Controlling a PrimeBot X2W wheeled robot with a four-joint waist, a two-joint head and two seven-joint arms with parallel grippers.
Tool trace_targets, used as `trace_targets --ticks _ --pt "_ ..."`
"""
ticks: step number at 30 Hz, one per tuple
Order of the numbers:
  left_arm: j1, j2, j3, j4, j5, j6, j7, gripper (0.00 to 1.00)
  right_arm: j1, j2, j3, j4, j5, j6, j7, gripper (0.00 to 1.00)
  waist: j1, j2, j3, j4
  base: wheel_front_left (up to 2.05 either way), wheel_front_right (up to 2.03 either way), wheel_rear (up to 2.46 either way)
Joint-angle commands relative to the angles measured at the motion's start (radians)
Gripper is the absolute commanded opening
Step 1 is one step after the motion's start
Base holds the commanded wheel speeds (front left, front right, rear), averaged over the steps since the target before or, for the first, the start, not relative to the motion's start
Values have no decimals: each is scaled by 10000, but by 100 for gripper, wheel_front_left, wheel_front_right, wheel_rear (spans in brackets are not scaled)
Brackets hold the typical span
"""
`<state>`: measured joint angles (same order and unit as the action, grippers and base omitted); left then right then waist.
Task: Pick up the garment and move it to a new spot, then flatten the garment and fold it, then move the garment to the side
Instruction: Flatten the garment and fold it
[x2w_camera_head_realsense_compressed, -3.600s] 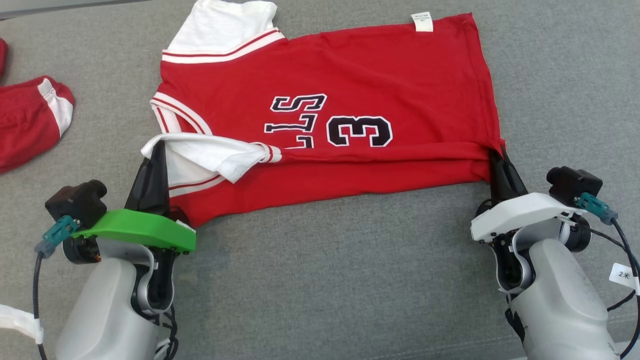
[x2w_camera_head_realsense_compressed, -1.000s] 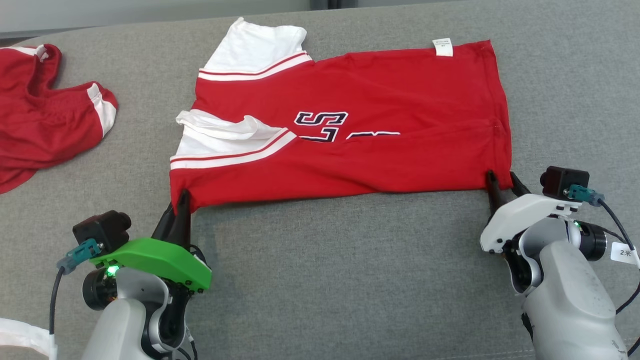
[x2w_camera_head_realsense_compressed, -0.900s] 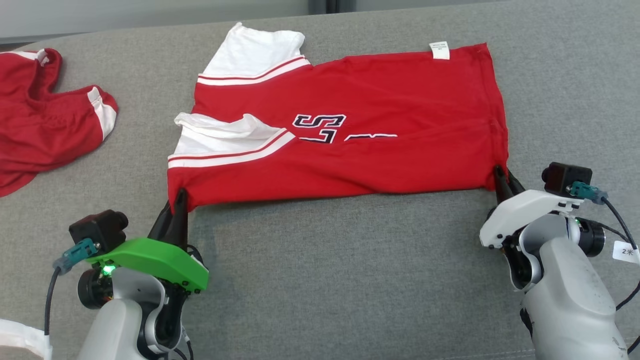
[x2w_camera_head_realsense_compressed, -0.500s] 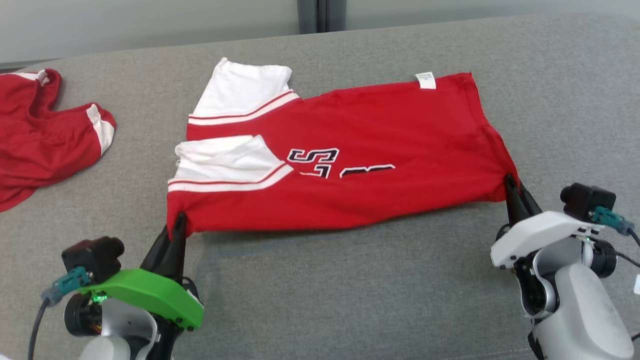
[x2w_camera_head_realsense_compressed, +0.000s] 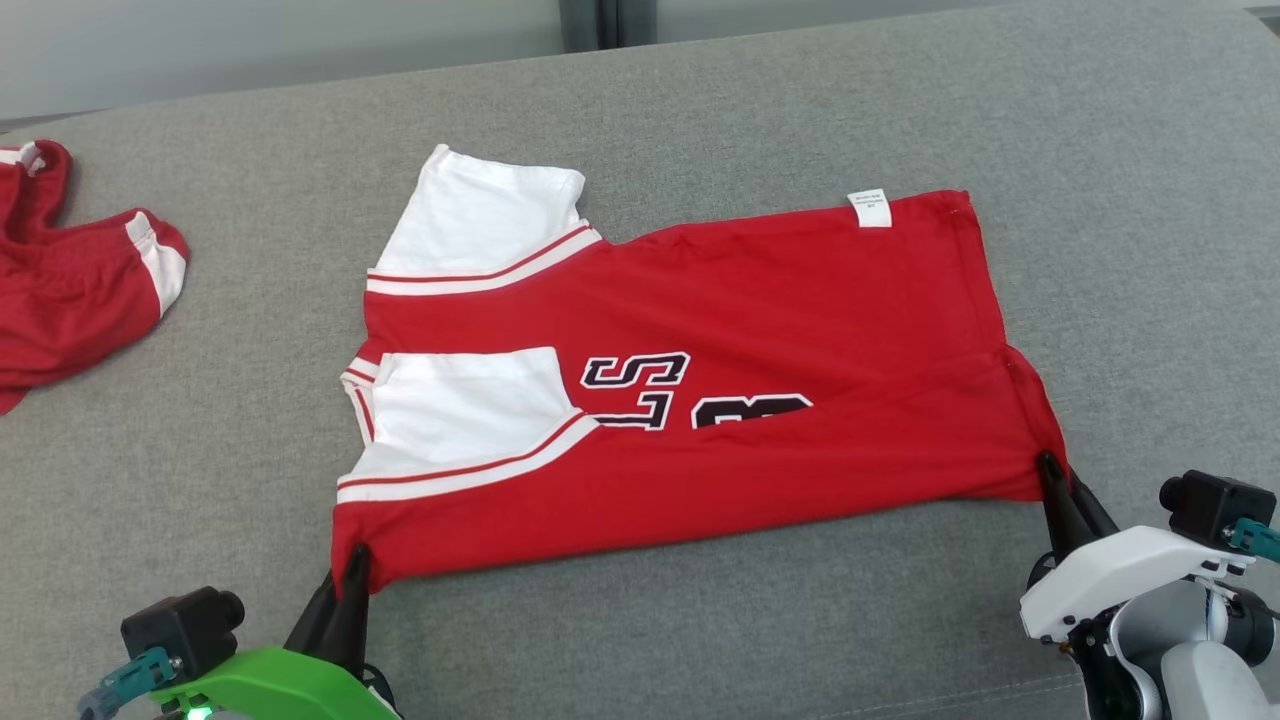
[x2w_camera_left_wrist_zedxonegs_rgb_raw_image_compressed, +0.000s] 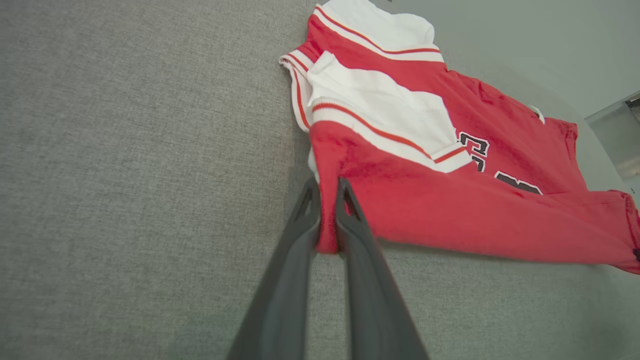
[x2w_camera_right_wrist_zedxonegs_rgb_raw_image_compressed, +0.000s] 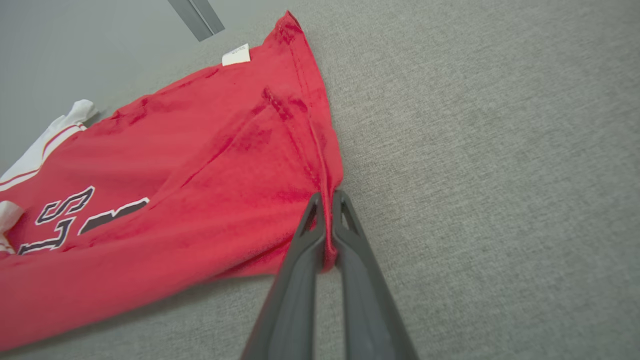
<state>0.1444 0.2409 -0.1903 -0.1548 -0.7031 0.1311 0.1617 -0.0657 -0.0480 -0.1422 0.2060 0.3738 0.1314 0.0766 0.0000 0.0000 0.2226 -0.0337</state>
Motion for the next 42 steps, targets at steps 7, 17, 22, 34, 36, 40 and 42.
trace_targets --ticks 7,17,22,34,36,40,42 --pt "-125 119 168 130 125 94 -259 100 77 -36 -190 179 -27 -13 -211 100 0 0 165 -88 0 0 0" --pt "-3105 1341 71 -224 901 -347 797 100 -893 -31 -111 -721 -497 -13 -342 100 0 0 739 -386 0 0 0" --pt "-5531 2026 -248 407 1219 -821 1974 100 -1775 -33 207 -1106 -734 -13 -121 100 0 0 1382 -656 0 0 0" --pt "-10315 2754 -951 3572 1471 -1576 4849 100 -4063 -34 1346 -1254 -833 -13 -157 100 0 0 3380 -1770 0 0 0" --pt "-10718 2787 -944 3947 1372 -1581 5211 100 -4325 -31 1415 -1207 -853 -13 -205 100 0 0 3621 -1934 0 0 0" --pt "-11076 2914 -856 4419 1144 -1502 5810 100 -4694 -30 1462 -1041 -878 -13 -364 100 0 0 3927 -2192 0 0 0" --pt "-11133 3045 -838 4507 1132 -1490 5957 100 -4849 -28 1512 -964 -817 -13 -446 100 0 0 4022 -2299 0 0 0"
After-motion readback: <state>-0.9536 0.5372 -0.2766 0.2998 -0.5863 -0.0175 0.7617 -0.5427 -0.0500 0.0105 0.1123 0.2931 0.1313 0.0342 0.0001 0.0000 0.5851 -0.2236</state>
